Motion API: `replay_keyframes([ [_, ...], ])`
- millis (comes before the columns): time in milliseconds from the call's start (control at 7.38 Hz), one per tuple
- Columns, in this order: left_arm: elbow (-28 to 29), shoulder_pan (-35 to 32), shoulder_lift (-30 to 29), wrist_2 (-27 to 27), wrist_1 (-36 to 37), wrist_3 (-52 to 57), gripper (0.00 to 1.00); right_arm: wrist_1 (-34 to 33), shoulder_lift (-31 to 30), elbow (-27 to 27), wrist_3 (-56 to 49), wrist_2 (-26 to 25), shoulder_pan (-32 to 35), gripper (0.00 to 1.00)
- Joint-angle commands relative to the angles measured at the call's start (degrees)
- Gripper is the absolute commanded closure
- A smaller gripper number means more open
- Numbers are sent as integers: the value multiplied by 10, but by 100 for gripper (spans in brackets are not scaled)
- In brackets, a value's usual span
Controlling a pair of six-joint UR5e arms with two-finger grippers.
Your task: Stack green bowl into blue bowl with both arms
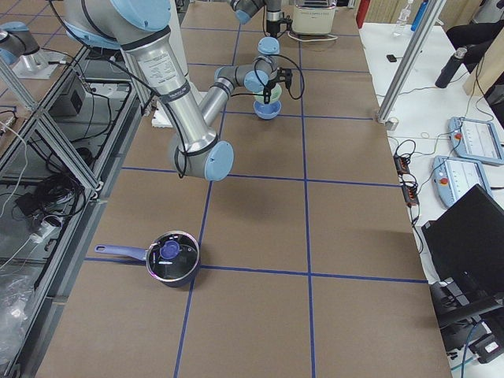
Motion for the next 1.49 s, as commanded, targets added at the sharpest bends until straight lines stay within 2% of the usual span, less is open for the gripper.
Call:
replay_keyframes([
  [0,0,0,0,0,0,0,3,-2,3,-12,-7,-15,-8,100],
  [406,0,0,0,1,1,0,3,-2,23,-28,-7,-20,-10,100],
  [1219,3,0,-2,1,1,-1,3,-2,17,-39,-21,-39,-10,100],
  [1355,3,0,-2,1,1,-1,3,-2,17,-40,-21,-39,-10,95],
])
